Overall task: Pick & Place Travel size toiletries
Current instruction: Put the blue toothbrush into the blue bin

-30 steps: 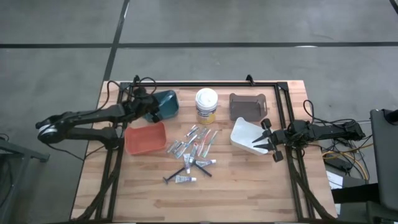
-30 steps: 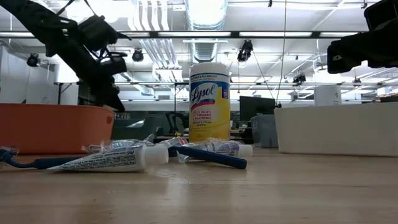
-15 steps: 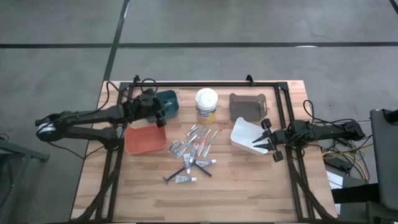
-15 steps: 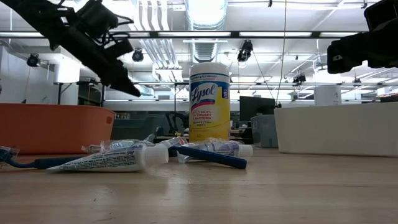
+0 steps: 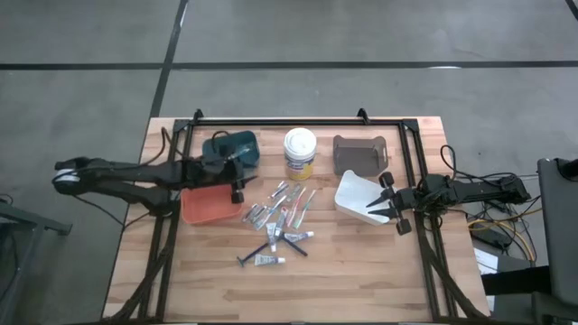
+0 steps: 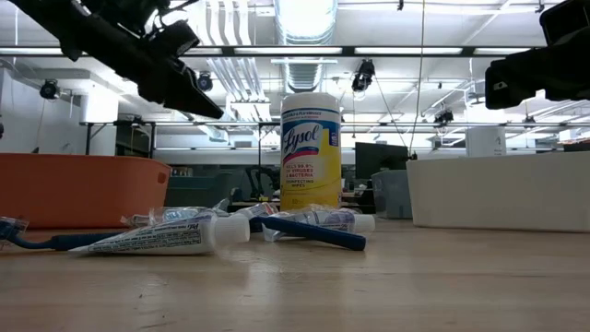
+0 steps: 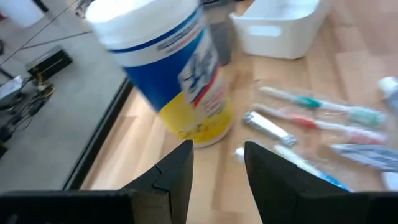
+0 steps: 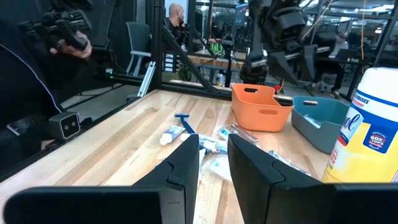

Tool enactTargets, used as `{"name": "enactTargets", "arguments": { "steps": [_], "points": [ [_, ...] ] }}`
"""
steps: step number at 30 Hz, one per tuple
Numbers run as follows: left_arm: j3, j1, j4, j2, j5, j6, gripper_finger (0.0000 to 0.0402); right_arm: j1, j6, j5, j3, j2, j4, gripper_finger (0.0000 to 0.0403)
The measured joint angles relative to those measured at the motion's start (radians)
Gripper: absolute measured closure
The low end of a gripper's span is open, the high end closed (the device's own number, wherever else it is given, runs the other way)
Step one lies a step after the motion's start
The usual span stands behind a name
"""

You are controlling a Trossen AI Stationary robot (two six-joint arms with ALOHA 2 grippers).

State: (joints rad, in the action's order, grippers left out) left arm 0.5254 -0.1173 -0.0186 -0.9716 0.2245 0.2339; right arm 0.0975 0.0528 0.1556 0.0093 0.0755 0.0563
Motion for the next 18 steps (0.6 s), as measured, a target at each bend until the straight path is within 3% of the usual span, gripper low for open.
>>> {"name": "enactTargets", "arguments": {
  "steps": [8, 18],
  "points": [
    [0.000, 0.104, -0.034, -0.044, 0.000, -0.021, 0.0252, 0.000, 0.000, 0.000, 0.000, 0.000, 0.000, 0.0330],
    [0.044, 0.177, -0.065, -0.243, 0.000, -0.086, 0.0252, 0.000, 0.000, 0.000, 0.000, 0.000, 0.000, 0.0329]
  ]
}}
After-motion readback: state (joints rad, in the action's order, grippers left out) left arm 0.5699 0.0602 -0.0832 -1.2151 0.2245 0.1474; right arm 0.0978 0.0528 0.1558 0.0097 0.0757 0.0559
